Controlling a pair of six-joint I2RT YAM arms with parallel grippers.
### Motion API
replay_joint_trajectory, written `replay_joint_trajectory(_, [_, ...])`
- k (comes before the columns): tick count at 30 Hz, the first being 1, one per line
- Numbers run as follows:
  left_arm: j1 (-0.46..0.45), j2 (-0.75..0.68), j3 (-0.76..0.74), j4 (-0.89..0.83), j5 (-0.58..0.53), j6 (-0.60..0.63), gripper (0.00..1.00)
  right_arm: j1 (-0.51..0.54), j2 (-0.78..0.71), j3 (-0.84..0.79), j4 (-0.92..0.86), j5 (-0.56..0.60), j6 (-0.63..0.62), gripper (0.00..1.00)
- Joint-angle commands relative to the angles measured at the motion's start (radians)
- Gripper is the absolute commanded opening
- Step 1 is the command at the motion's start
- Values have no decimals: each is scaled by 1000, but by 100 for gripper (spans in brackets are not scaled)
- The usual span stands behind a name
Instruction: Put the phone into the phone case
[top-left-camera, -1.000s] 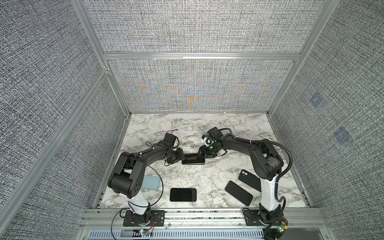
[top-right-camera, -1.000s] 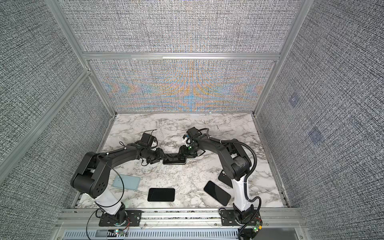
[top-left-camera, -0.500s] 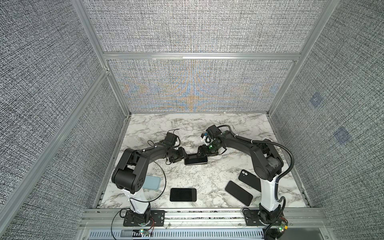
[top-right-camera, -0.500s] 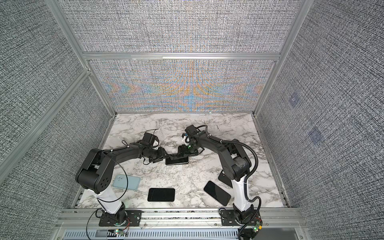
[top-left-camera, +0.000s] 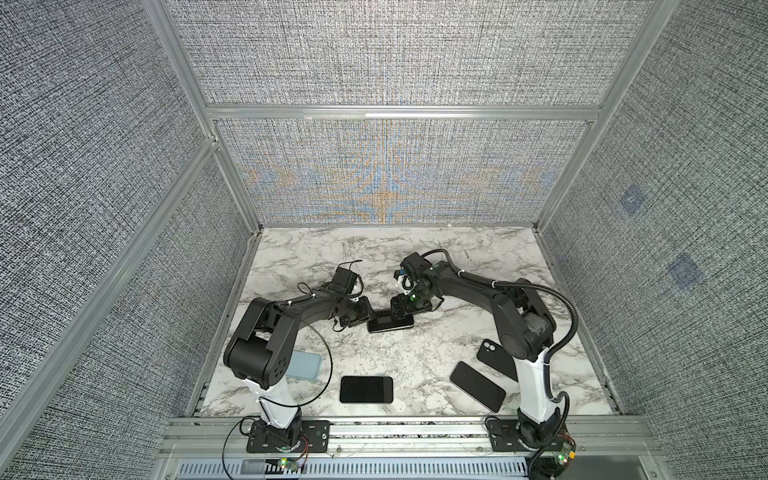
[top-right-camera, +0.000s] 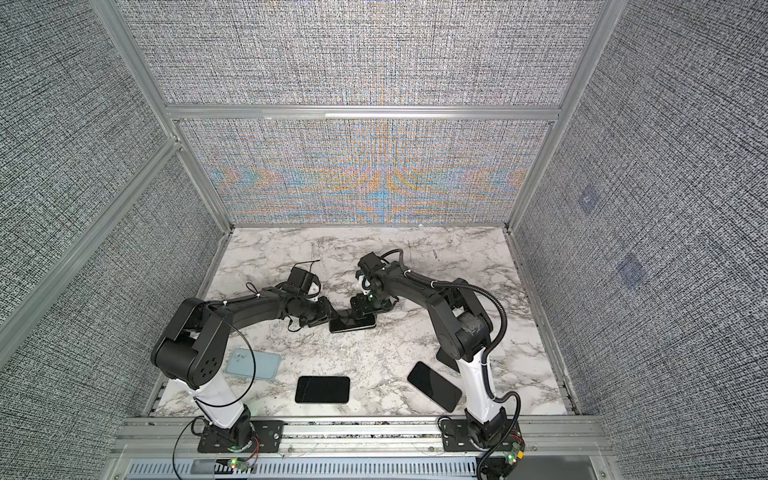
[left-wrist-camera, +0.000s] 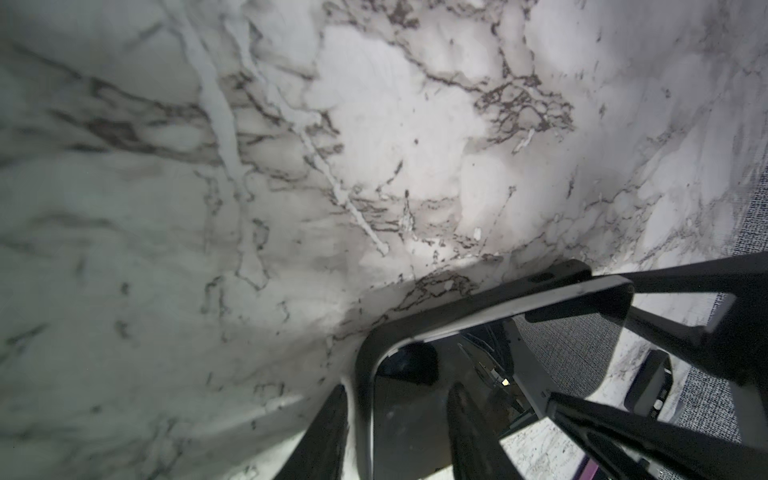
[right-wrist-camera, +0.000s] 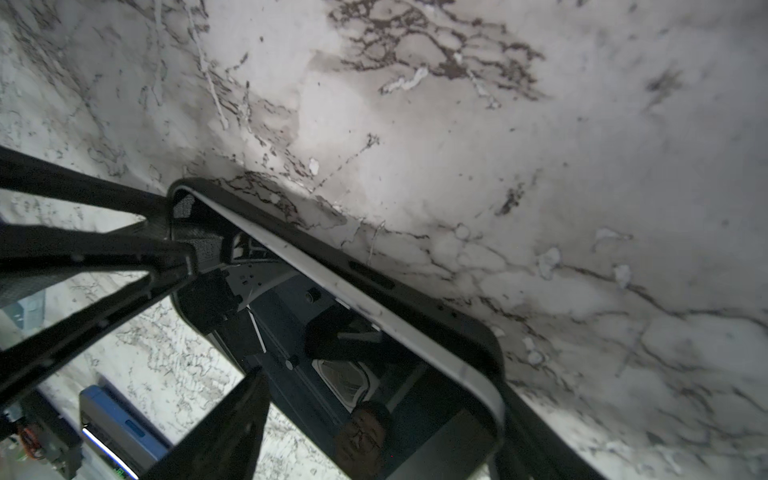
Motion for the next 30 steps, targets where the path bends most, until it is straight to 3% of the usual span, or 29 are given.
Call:
replay_joint_trajectory(1, [-2, 5, -11, -62, -34, 0, 41, 6, 0, 9, -61, 61, -26, 82])
replay_joint_trajectory(6, [-2, 10, -22, -55, -35, -4, 39, 9, -6, 12, -62, 81, -23, 88])
replay_joint_trajectory(10, [-2, 17, -27, -51, -38, -4, 39, 12, -7, 19, -62, 90, -19, 99])
replay_joint_trajectory(19, [-2, 25, -32, -38, -28, -4, 38, 13, 0, 30, -61, 72, 8, 99])
replay_joint_trajectory(30, [-4, 23, -50, -28, -25, -7, 37, 41, 11, 81, -150, 230, 34, 99])
